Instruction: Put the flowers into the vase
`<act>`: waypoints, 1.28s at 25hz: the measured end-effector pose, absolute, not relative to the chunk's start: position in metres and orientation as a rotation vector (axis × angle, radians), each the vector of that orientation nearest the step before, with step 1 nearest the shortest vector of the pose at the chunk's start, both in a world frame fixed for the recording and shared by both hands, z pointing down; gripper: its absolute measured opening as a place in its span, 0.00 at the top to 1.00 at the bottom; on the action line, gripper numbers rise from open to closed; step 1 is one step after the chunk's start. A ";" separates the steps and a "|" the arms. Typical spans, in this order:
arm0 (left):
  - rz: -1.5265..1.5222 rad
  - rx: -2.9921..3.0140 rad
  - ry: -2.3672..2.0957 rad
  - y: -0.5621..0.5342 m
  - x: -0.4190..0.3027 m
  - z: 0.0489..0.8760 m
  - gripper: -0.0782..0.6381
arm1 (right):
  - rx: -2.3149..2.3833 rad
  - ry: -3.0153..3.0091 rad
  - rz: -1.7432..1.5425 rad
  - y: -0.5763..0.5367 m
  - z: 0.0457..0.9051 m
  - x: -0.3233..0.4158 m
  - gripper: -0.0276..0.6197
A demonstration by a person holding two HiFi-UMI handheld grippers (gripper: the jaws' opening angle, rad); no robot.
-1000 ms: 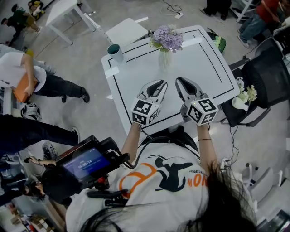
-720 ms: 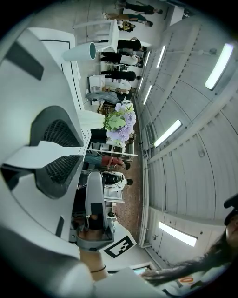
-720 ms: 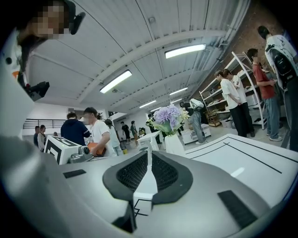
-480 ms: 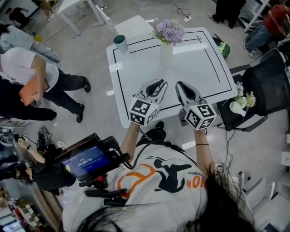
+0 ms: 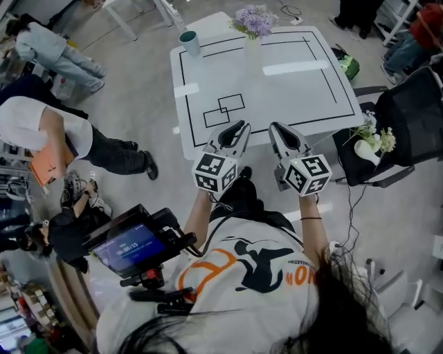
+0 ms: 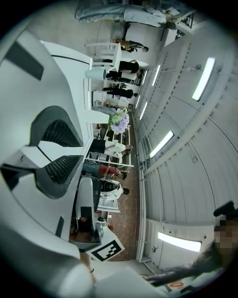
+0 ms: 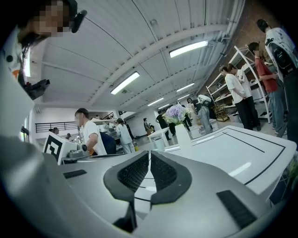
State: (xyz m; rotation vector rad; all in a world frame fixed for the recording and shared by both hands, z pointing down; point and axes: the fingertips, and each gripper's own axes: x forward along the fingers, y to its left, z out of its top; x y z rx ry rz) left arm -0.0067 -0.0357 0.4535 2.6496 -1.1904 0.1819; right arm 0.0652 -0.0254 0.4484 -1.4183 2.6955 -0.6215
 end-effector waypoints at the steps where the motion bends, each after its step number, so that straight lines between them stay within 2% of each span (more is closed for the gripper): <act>1: 0.184 2.645 -1.199 -0.027 -0.007 0.454 0.80 | -1.408 2.702 -0.620 -0.019 0.449 0.064 0.92; 14: 0.193 2.647 -1.245 0.006 -0.024 0.451 0.80 | -1.301 2.788 -0.577 0.017 0.446 0.030 0.94; 32: 0.212 2.669 -1.259 0.009 -0.023 0.450 0.80 | -1.251 2.825 -0.572 0.023 0.445 0.020 0.94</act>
